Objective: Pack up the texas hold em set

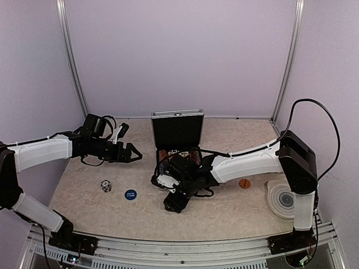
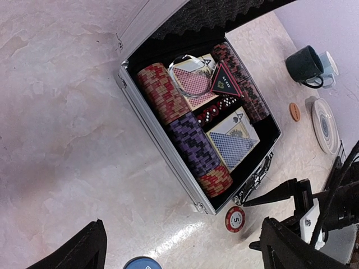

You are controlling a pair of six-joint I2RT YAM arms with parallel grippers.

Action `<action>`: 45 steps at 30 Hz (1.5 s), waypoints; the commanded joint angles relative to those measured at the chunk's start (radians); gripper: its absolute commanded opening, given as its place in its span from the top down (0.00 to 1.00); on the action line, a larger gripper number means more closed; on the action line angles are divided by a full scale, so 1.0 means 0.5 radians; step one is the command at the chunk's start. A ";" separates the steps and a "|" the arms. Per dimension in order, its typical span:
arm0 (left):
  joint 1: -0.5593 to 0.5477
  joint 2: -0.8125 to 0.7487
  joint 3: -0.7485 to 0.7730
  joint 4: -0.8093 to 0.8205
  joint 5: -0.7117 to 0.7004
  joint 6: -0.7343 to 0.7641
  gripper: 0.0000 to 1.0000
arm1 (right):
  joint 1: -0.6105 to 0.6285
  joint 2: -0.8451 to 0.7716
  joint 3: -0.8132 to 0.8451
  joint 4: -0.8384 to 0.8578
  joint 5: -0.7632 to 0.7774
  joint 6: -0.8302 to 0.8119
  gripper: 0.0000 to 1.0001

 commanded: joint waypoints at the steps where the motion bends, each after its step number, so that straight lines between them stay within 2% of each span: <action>1: 0.026 -0.048 -0.002 0.023 -0.017 -0.026 0.06 | 0.005 -0.031 -0.071 0.029 -0.093 0.029 0.31; 11: 0.045 -0.051 -0.007 0.037 -0.023 -0.034 0.06 | 0.018 -0.022 -0.115 0.024 -0.036 0.028 0.31; 23: 0.049 -0.054 -0.011 0.040 -0.028 -0.040 0.06 | 0.017 0.218 0.119 -0.006 -0.001 -0.057 0.31; 32: 0.053 -0.052 -0.011 0.040 -0.029 -0.039 0.06 | 0.020 0.273 0.177 -0.082 0.073 -0.086 0.33; 38: 0.060 -0.048 -0.008 0.043 -0.027 -0.041 0.06 | 0.028 0.289 0.179 -0.120 0.106 -0.107 0.41; 45: 0.065 -0.044 -0.008 0.042 -0.024 -0.042 0.06 | 0.051 0.287 0.156 -0.186 0.197 -0.171 0.44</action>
